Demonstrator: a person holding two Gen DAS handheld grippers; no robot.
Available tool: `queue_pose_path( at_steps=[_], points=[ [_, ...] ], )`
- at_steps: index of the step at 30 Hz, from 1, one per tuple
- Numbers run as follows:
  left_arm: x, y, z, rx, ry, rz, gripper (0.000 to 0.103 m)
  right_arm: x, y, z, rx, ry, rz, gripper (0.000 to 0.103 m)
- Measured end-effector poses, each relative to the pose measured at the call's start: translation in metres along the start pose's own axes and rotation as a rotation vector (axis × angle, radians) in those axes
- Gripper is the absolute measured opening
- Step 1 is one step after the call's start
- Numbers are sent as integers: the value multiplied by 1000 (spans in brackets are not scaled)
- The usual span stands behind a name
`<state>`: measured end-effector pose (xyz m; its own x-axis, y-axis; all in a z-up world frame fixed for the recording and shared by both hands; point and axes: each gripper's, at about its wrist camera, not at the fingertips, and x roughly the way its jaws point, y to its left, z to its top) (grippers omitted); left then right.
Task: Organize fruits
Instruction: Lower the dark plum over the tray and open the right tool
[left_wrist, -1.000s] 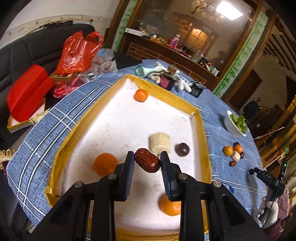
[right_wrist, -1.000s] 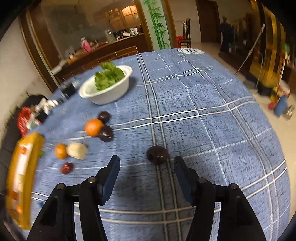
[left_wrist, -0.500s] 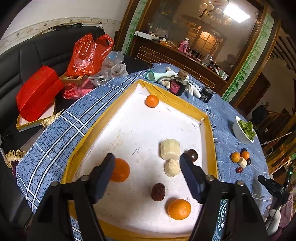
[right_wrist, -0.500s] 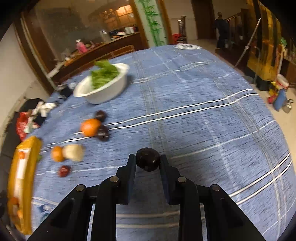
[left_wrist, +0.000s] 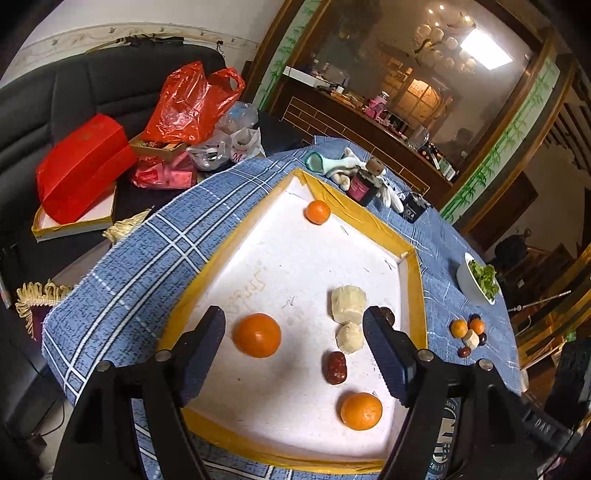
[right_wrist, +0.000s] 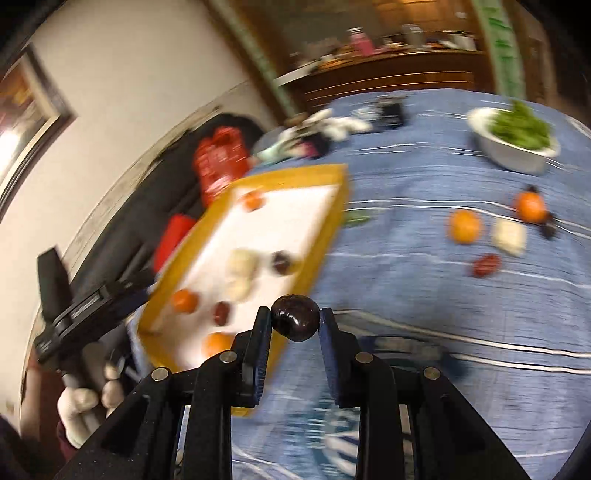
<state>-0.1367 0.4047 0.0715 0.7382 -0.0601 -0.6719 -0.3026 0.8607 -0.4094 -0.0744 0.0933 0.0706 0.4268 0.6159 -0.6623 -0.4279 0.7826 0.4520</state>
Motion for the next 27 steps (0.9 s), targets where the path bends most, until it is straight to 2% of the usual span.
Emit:
queue_pose_path(
  at_steps=[3,9,11,13,17,19,22,24,26,27],
  points=[
    [-1,5,0,-9,2,-13,77,19,28,-2,-53,34,14,31],
    [1,13,0,-24,19,-27,78,48,37,-3,-33,87,36,34],
    [1,16,0,-29,21,-30,78,50,37,-1,-26,87,46,47],
    [2,17,0,-33,25,-32,78,48,38,1,-25,74,49,54],
    [2,17,-1,-29,26,-35,78,40,38,5,-13,52,52,55],
    [1,13,-2,-18,24,-35,78,29,34,7,-6,26,42,55],
    [-1,4,-3,8,19,-44,78,7,27,9,-4,-35,5,62],
    [-4,-4,-5,34,14,-51,78,-19,19,10,-20,-100,-57,70],
    [-5,-14,-6,62,12,-64,78,-51,11,8,-47,-179,-148,88],
    [-5,-18,-7,74,13,-72,78,-69,5,5,-62,-230,-214,93]
  ],
)
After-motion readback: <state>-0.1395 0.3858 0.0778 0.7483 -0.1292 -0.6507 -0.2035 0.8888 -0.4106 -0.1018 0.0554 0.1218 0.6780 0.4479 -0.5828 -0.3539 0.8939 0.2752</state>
